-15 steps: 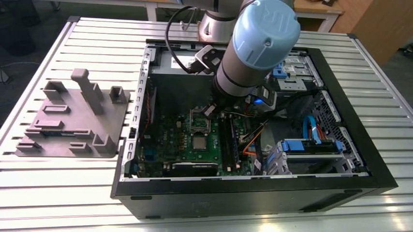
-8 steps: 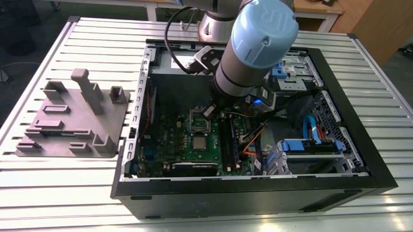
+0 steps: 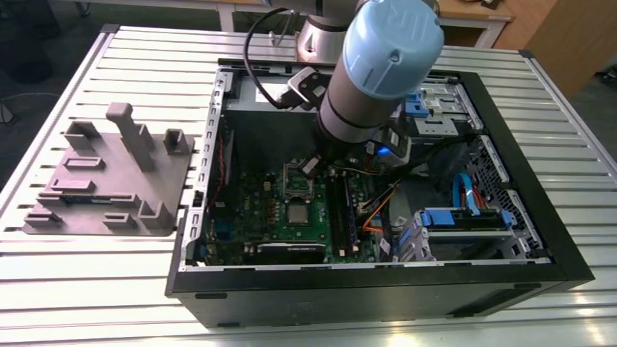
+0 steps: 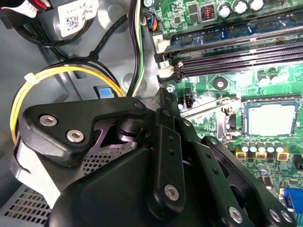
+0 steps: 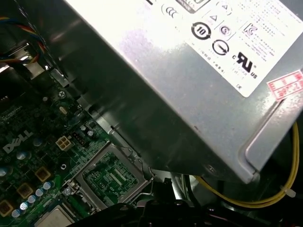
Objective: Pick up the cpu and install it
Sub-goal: 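Close the cpu cover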
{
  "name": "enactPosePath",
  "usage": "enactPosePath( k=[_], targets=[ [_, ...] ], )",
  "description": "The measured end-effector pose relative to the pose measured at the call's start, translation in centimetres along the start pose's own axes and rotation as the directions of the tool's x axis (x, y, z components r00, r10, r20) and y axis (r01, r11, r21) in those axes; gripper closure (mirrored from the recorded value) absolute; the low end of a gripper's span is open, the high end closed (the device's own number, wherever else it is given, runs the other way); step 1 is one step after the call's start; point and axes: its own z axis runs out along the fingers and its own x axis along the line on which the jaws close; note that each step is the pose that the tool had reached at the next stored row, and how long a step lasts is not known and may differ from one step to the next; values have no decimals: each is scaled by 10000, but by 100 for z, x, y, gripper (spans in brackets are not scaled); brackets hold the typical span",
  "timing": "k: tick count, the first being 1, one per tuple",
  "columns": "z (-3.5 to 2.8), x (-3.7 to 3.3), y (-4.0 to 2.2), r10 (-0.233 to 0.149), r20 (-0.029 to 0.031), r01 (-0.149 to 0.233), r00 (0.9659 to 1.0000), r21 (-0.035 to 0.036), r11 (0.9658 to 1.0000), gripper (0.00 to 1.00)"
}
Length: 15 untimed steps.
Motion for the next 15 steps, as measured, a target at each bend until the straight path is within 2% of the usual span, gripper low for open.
enactPosePath(
  k=[5,10,11,15],
  targets=[
    [-57,-8,19,14,-139,-12,9999,142,9999,90],
    [-100,-13,32,43,-386,-27,9992,395,9992,90],
    [-110,-15,35,46,-421,-28,9991,431,9991,90],
    [-158,-21,50,53,-482,-29,9988,493,9988,90]
  ],
)
